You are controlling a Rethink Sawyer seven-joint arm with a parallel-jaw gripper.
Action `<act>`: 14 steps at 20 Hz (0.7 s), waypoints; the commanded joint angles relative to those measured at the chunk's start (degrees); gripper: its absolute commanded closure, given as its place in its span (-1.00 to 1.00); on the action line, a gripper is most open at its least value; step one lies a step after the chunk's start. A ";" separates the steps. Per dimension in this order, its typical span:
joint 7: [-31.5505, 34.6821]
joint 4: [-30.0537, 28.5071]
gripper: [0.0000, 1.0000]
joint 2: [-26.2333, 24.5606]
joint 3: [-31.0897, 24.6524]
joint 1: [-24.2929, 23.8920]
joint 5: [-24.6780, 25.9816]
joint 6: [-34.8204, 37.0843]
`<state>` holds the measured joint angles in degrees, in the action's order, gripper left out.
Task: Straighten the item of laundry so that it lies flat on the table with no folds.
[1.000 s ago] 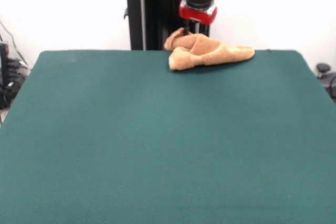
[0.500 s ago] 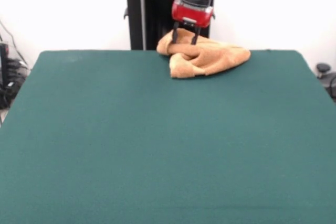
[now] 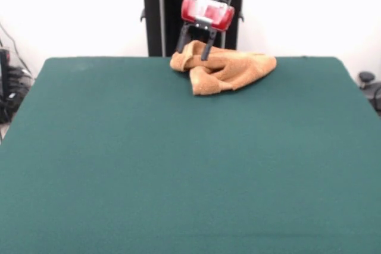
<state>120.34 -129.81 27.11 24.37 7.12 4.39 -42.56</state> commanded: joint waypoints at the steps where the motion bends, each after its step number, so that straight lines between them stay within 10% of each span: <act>1: 5.86 6.55 -1.00 -4.30 0.81 0.97 -3.89 -9.09; 10: 6.76 4.56 -1.00 -4.09 -1.45 -1.80 -0.99 -9.98; 14: 7.42 7.20 -1.00 -4.93 -11.00 -10.62 8.17 6.31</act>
<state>120.34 -129.30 27.06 24.20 1.50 8.17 -49.16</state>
